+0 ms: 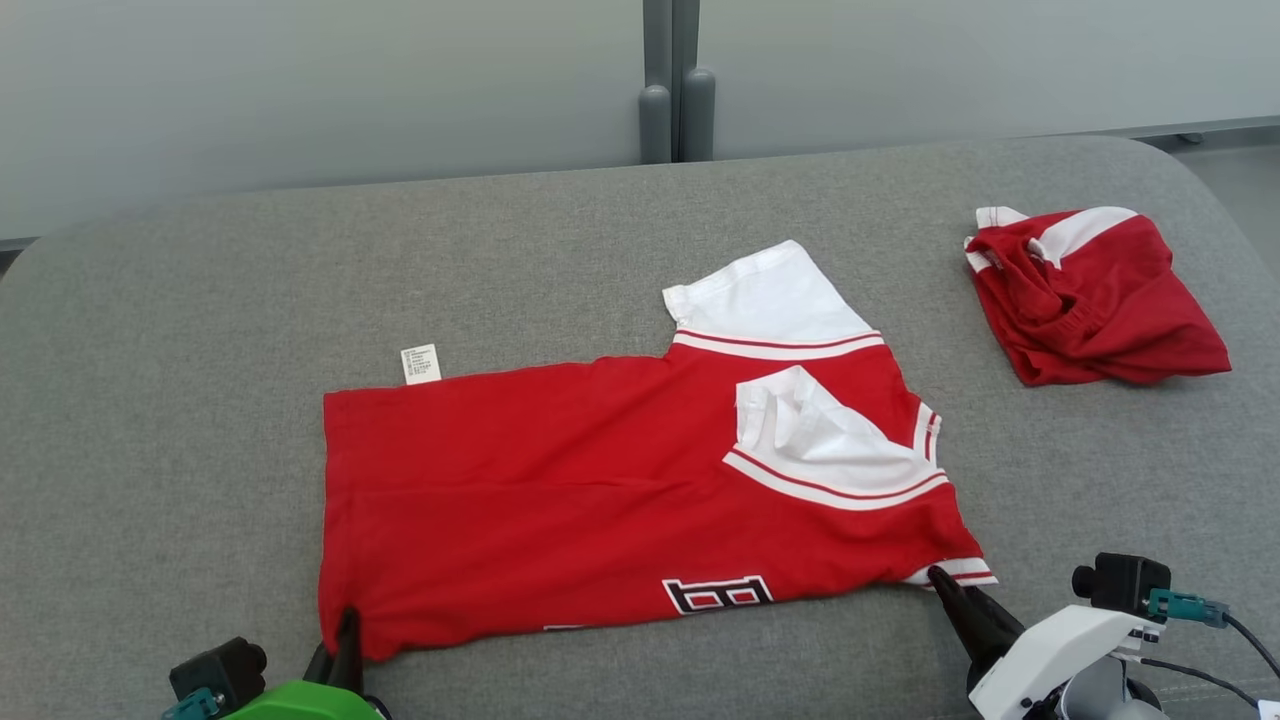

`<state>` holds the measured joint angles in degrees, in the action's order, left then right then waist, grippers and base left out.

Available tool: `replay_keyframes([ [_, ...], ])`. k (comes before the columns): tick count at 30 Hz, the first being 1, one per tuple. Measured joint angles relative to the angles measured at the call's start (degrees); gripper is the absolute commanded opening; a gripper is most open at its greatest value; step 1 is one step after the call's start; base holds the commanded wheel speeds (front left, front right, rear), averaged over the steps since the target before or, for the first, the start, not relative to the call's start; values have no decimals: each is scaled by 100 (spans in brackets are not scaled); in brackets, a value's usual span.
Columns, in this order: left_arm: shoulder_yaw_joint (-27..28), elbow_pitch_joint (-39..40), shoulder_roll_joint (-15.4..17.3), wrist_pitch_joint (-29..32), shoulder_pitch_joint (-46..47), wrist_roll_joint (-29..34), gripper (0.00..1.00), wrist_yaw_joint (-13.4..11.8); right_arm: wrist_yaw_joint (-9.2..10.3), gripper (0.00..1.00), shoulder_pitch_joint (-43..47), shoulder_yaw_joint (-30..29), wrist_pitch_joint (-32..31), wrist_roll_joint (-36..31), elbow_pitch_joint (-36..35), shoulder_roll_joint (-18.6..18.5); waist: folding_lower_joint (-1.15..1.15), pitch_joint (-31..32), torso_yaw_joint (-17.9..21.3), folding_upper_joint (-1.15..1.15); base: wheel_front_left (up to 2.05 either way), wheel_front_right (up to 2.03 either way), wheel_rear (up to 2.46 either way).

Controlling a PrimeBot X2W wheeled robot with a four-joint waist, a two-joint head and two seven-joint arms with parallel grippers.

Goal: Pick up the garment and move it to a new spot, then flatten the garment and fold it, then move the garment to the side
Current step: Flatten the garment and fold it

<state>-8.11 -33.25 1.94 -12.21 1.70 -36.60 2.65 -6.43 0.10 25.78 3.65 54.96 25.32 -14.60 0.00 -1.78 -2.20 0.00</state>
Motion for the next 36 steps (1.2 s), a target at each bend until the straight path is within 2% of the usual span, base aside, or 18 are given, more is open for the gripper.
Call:
replay_keyframes([
  [1,1,8,0,9,1,0,29,-15,4,90,1,-1,-1,0,-24,-1,0,-19,3,0,0,0,0],
  [2,3,20,0,9,1,0,49,-25,49,100,3,-12,0,0,-53,-3,0,-39,6,0,0,0,0],
  [3,9,33,0,9,1,0,100,-32,57,100,5,-19,-1,-2,-73,-23,0,-58,9,0,0,0,0],
  [14,135,133,193,15,2,0,100,-115,274,100,7,-200,-16,-202,-389,-456,0,-180,112,0,0,0,0],
  [19,149,261,442,88,77,148,100,-145,396,100,-68,-355,-18,-223,-586,-689,0,-243,108,0,0,0,0],
  [27,38,583,626,336,1012,330,100,-172,412,100,-899,-341,-316,-508,-1011,-960,0,-495,113,0,0,0,0],
  [36,-153,431,871,945,1812,568,100,-264,408,100,-1693,-90,-829,-733,-1379,-1107,0,-937,210,0,0,0,0],
])
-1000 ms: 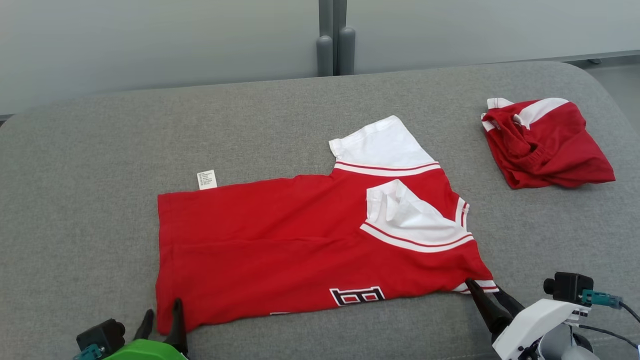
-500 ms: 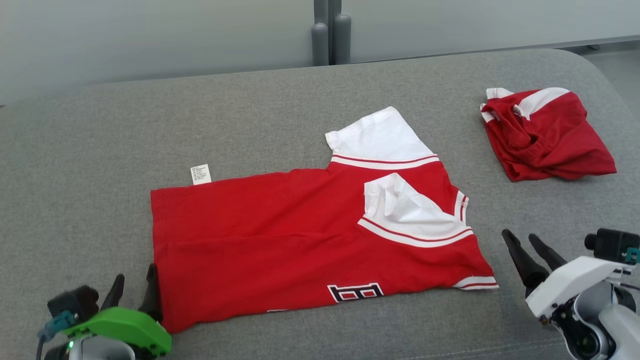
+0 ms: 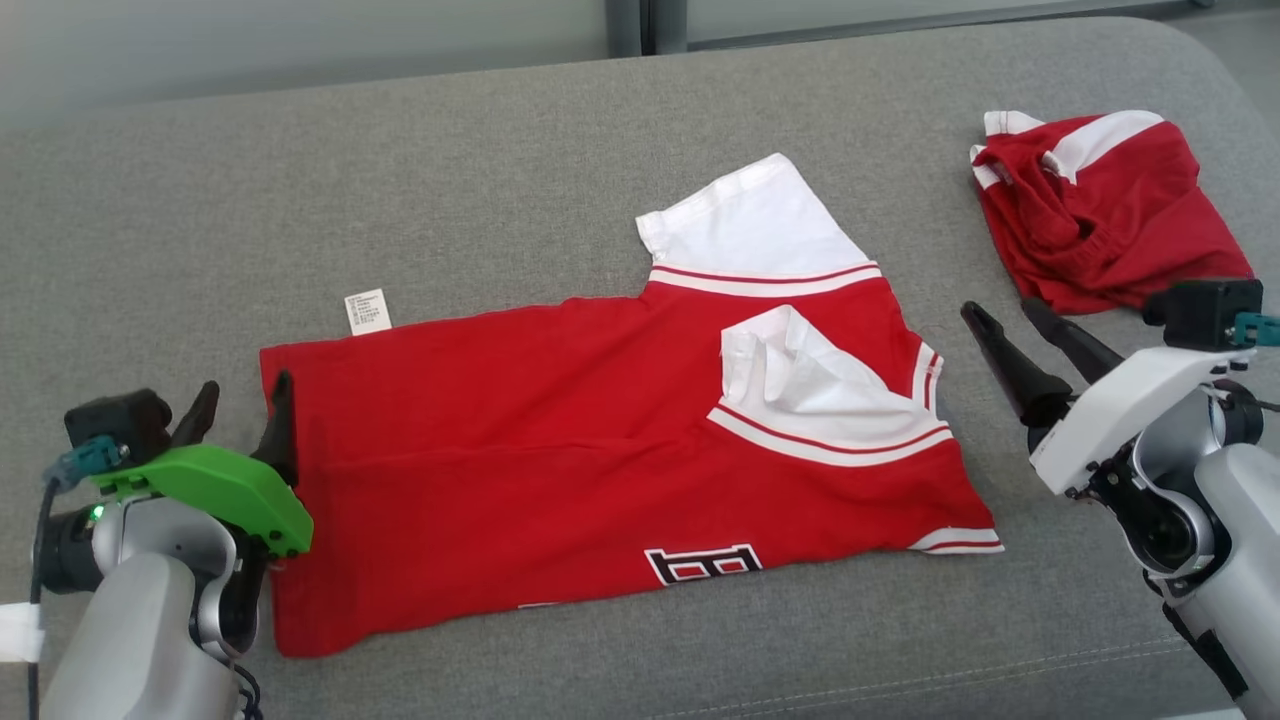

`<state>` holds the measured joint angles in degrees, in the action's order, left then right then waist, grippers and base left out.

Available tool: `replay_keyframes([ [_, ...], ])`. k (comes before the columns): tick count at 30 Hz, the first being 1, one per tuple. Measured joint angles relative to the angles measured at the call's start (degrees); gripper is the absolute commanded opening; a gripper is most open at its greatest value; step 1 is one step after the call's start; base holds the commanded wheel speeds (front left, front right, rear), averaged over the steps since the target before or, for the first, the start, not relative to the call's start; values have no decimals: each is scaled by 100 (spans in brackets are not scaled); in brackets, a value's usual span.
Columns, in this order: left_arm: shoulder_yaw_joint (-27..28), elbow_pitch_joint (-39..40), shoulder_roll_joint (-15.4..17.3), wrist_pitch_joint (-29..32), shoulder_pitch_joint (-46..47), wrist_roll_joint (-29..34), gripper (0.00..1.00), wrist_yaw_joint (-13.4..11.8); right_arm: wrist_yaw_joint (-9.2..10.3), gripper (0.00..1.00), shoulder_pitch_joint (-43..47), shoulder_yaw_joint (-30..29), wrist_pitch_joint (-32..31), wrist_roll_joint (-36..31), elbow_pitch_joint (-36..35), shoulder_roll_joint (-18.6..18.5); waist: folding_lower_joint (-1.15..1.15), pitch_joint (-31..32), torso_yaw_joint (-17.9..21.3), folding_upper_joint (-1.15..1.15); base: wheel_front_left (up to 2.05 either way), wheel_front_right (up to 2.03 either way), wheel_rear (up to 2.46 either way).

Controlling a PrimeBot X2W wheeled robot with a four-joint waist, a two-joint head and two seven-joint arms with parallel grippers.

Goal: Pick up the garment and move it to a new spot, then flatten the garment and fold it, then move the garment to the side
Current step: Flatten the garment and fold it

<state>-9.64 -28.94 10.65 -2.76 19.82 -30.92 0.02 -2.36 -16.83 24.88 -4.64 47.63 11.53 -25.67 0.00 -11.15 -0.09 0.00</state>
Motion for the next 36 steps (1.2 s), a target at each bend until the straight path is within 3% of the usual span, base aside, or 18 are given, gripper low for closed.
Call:
replay_keyframes([
  [22,37,-623,191,422,865,10,100,-54,-15,100,-740,76,-307,-138,-47,-10,0,-950,219,0,0,0,0],
  [25,4,-686,116,388,882,10,78,4,-15,100,-741,44,-305,-138,23,-15,0,-927,182,0,0,0,0],
  [27,-16,-725,68,364,910,10,47,34,-15,100,-753,21,-305,-138,62,-20,0,-905,149,0,0,0,0],
  [29,-52,-733,43,309,932,10,36,64,-22,100,-798,18,-307,-138,107,-20,0,-885,111,0,0,0,0],
  [30,-57,-733,32,270,943,10,25,97,-32,100,-849,20,-308,-138,138,-19,0,-877,91,0,0,0,0],
  [31,-55,-731,21,215,954,9,8,100,-34,100,-913,20,-321,-138,168,-18,0,-871,71,0,0,0,0],
  [32,-52,-730,7,175,966,9,0,101,-55,100,-986,22,-359,-138,209,-13,0,-865,51,0,0,0,0],
  [36,-60,-728,-76,76,1016,8,0,141,-64,100,-1262,53,-481,-138,403,3,0,-864,-42,0,0,0,0],
])
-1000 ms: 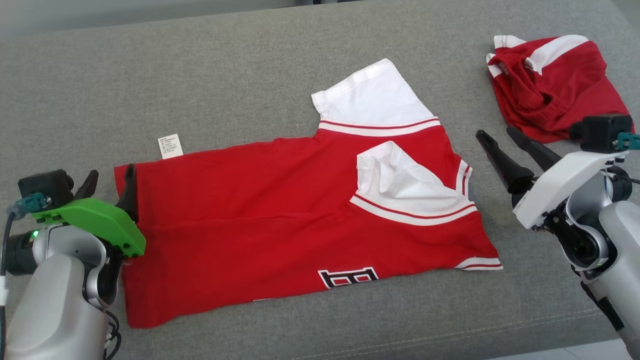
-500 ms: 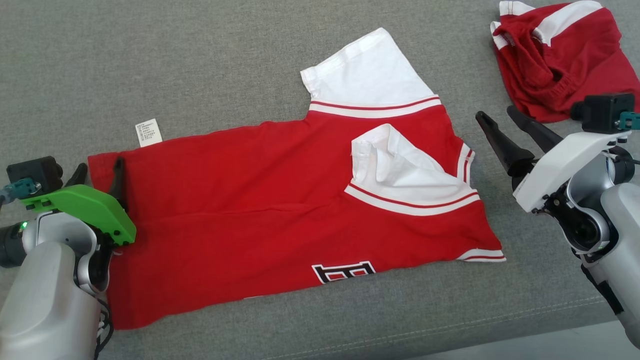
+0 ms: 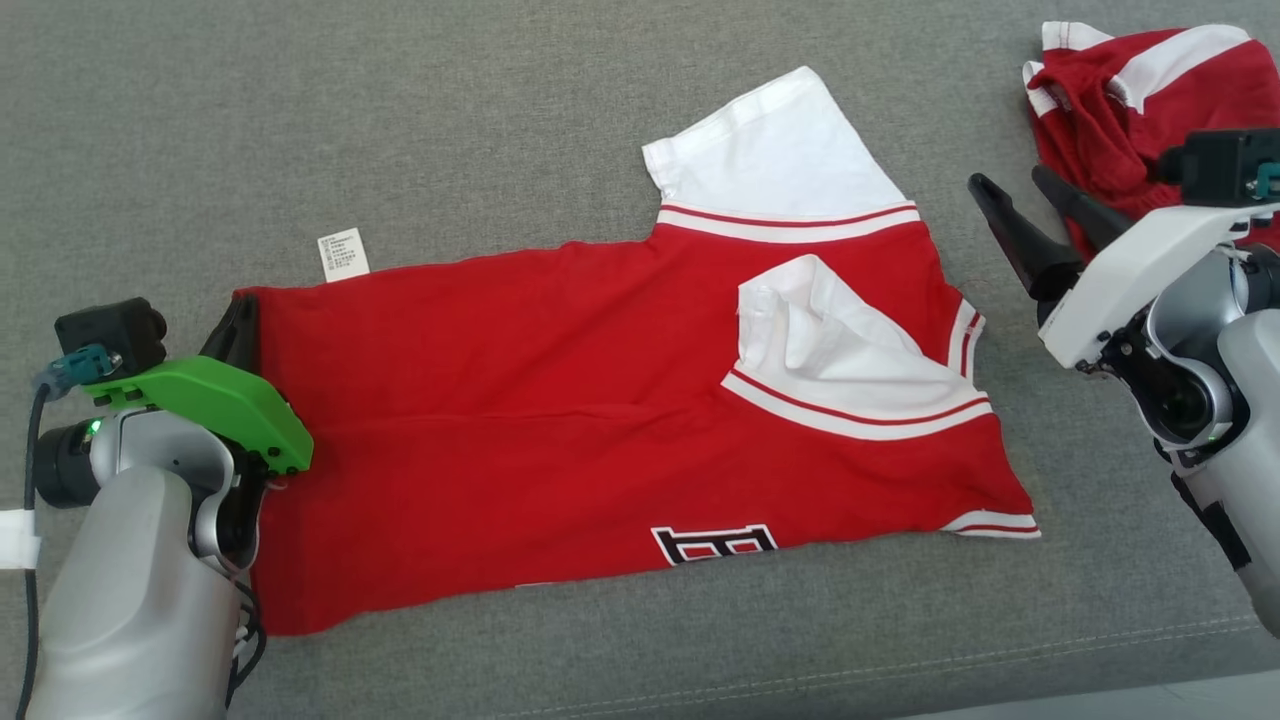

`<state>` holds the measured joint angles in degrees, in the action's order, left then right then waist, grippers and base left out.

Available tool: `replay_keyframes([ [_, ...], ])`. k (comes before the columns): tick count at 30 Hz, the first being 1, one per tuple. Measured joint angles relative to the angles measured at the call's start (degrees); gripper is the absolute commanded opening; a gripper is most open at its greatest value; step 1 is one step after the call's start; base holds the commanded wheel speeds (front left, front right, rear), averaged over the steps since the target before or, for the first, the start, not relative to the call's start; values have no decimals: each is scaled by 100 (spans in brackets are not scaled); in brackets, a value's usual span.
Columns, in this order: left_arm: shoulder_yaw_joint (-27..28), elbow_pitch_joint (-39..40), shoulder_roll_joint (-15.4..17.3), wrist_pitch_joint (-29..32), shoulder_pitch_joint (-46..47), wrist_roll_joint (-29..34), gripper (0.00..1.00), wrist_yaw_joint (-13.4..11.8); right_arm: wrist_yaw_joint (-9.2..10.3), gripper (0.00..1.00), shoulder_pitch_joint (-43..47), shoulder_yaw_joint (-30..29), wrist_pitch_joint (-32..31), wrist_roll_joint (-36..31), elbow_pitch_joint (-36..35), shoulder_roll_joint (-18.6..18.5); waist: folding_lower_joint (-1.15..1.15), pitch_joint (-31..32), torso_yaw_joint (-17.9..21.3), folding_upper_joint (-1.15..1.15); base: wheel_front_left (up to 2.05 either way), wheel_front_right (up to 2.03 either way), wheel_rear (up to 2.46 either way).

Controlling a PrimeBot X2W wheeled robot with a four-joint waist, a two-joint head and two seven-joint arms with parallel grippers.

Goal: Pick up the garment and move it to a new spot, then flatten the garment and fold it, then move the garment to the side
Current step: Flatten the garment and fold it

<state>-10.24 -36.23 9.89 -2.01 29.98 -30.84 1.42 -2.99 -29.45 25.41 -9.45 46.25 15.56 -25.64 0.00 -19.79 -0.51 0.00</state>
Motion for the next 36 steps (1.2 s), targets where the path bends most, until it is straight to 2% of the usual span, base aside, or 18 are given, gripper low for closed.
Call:
replay_keyframes([
  [3,-58,11,-60,-56,43,0,0,48,0,100,-232,60,-127,-4,172,33,0,-26,-79,0,0,0,0],
  [9,-141,216,-380,-300,229,-15,0,149,10,100,-766,44,-364,-23,560,124,0,-128,-293,0,0,0,0],
  [14,-341,392,-627,-423,335,-14,0,233,67,100,-1237,29,-646,-44,900,41,0,-249,-538,0,0,0,0],
  [16,-445,459,-704,-504,362,-13,0,269,160,100,-1415,-56,-757,-25,1034,31,0,-308,-649,0,0,0,0],
  [24,-671,669,-775,-721,497,-14,0,363,209,100,-1955,-8,-1111,-164,1488,-202,0,-572,-1122,0,0,0,0],
  [36,-812,734,-836,-962,527,-54,0,396,196,100,-2336,232,-1346,-402,2058,-178,0,-980,-1575,0,0,0,0],
])
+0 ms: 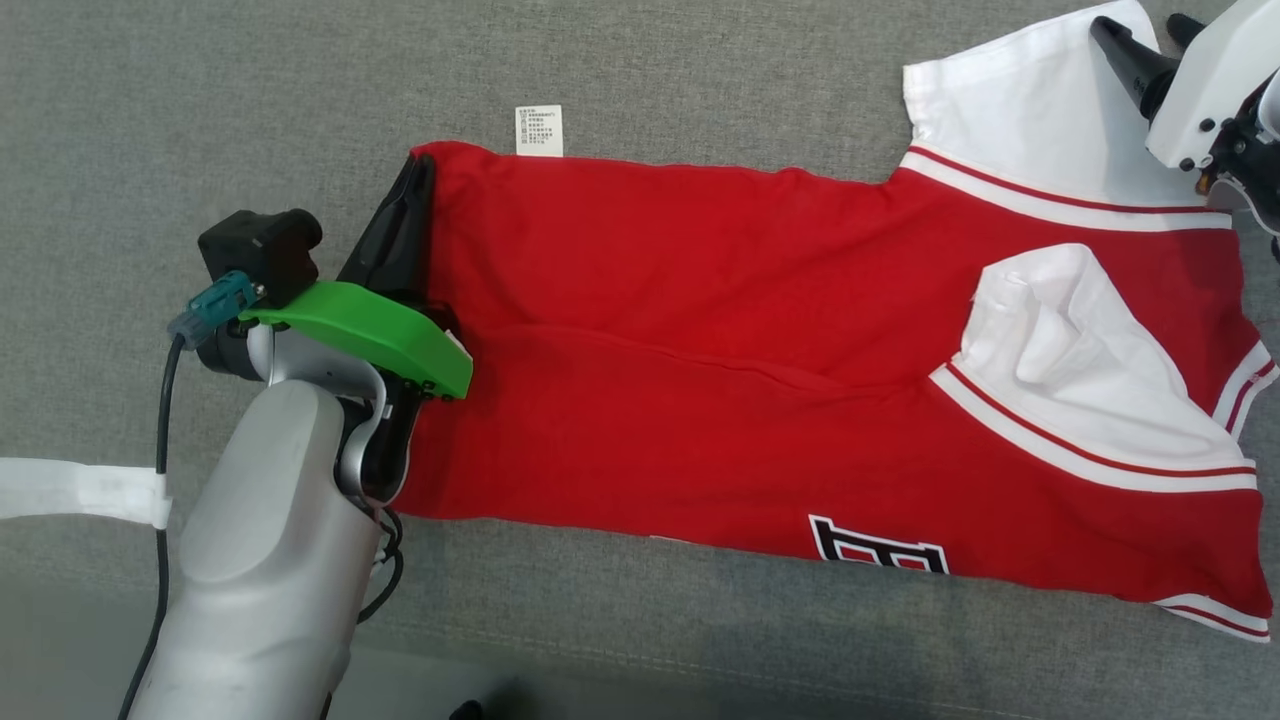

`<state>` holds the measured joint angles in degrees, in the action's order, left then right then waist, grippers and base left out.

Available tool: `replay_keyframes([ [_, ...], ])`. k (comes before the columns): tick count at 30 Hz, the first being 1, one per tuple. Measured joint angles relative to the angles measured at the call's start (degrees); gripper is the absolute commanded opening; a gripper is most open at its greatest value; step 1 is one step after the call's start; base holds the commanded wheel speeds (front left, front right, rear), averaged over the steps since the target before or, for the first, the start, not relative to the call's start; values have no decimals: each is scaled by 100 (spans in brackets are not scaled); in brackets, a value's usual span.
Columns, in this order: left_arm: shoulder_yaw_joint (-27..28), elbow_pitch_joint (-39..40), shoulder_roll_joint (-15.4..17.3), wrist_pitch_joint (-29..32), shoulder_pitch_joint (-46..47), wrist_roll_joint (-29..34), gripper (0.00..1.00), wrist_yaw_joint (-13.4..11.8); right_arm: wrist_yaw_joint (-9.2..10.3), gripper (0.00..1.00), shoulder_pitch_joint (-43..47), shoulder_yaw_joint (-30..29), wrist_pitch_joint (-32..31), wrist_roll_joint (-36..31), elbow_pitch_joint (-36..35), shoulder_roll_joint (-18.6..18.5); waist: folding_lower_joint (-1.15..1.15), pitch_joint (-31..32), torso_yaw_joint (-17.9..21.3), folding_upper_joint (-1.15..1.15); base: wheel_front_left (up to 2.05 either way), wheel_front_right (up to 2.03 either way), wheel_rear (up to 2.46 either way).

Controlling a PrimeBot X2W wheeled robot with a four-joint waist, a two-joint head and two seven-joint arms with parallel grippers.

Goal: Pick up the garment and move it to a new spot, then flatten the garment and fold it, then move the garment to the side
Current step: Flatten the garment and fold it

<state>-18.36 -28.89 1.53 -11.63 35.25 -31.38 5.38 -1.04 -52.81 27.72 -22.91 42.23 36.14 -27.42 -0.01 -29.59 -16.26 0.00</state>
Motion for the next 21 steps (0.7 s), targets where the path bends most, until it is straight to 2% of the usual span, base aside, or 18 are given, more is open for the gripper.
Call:
replay_keyframes([
  [4,-25,0,-10,-16,1,-14,0,15,-49,100,-148,34,0,-1,107,18,0,-51,-37,0,0,0,0],
  [5,-29,0,-13,-53,2,-21,0,15,-99,73,-203,46,-1,-1,162,42,1,-65,-41,0,0,0,0],
  [6,-30,0,-15,-53,3,-21,0,15,-109,73,-219,53,0,-1,187,53,0,-71,-41,0,0,0,0],
  [7,-31,-2,-15,-54,3,-21,0,16,-148,47,-236,70,-1,-4,212,58,1,-77,-40,0,0,0,0],
  [9,-30,-3,-16,-63,5,-23,0,15,-190,28,-293,116,0,-54,264,65,0,-84,-34,0,0,0,0],
  [11,-26,-13,-18,-102,6,-37,0,15,-199,0,-335,140,0,-59,319,88,0,-86,-24,0,0,0,0],
  [16,76,-63,-19,-111,6,-70,0,15,-326,0,-417,250,77,-89,399,321,0,-56,59,0,0,0,0],
  [21,164,-164,-13,-149,6,-90,0,14,-420,0,-422,259,290,-88,449,400,0,9,139,0,0,0,0],
])
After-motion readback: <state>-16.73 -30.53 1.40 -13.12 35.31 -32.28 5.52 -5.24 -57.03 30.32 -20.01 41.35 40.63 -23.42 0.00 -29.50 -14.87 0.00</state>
